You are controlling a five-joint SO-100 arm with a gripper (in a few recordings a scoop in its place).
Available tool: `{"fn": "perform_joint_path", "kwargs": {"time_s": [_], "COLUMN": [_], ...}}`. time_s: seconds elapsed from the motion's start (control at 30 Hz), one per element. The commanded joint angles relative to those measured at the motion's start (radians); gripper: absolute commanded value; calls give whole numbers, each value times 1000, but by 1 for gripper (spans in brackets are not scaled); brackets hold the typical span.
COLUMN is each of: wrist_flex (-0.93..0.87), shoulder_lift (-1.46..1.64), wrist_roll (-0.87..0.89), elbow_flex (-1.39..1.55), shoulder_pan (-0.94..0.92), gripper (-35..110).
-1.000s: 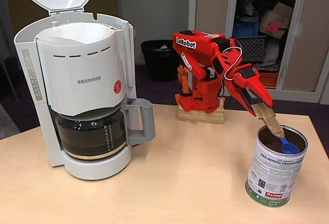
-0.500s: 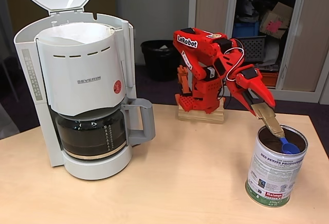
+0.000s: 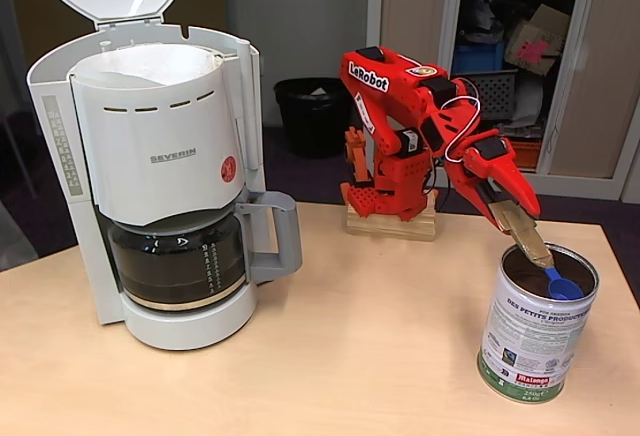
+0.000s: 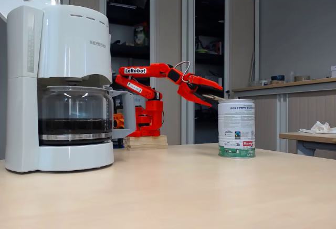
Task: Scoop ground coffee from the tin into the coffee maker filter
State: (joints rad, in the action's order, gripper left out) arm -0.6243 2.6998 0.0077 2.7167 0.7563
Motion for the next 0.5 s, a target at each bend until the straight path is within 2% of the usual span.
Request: {"fn": "perform_joint_path", "kwargs": {"time_s": [0.0, 0.47], "wrist_flex": [8, 54], "shoulder_lift": [-11, -77], "wrist_roll": [-3, 37], "elbow_flex": [-54, -91], "shoulder_pan": [6, 2], "gripper": [23, 18]}}
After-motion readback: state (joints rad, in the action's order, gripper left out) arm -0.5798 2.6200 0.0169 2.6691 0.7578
